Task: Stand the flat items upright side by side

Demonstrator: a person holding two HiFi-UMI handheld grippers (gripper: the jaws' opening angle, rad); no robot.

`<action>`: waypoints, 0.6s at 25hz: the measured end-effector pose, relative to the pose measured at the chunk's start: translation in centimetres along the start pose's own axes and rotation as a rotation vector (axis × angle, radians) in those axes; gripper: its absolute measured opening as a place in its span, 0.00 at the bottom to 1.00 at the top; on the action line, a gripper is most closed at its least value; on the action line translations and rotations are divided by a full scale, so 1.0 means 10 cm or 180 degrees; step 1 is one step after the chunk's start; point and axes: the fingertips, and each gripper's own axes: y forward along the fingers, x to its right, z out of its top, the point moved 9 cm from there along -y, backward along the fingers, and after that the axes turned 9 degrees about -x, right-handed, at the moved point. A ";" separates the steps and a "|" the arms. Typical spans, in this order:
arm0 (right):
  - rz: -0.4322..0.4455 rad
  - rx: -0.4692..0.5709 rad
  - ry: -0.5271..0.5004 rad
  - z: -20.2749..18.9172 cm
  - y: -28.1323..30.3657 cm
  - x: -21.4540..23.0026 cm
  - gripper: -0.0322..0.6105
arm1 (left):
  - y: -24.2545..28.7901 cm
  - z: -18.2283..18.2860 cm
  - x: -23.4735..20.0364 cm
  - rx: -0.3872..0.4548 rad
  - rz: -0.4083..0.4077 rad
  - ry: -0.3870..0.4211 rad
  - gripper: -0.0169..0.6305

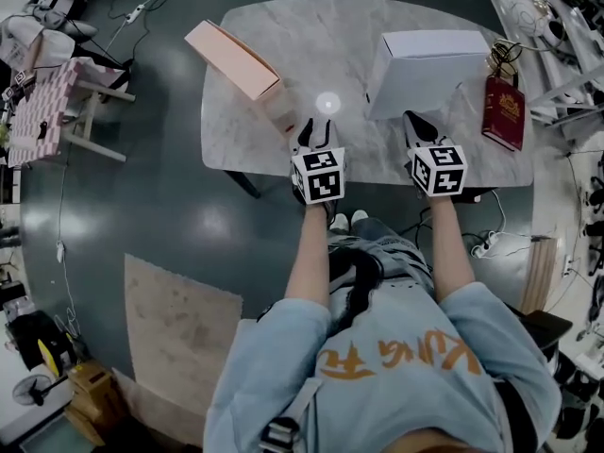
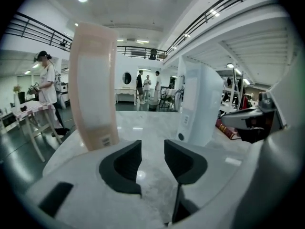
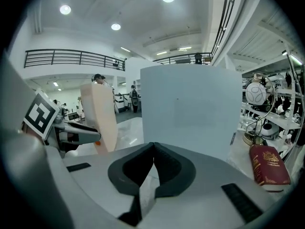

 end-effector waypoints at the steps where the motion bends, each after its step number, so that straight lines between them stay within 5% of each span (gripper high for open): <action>1: 0.0052 -0.0011 -0.0017 0.01 0.04 0.00 0.05 | 0.00 -0.03 -0.02 -0.0035 0.0110 -0.0056 0.28; 7: 0.0304 -0.0062 -0.0156 0.08 0.24 -0.11 0.05 | -0.10 -0.13 -0.17 -0.0128 0.0667 -0.0384 0.34; 15: 0.0673 -0.0095 -0.0385 0.13 0.38 -0.22 0.05 | -0.12 -0.14 -0.35 -0.0135 0.1162 -0.0725 0.61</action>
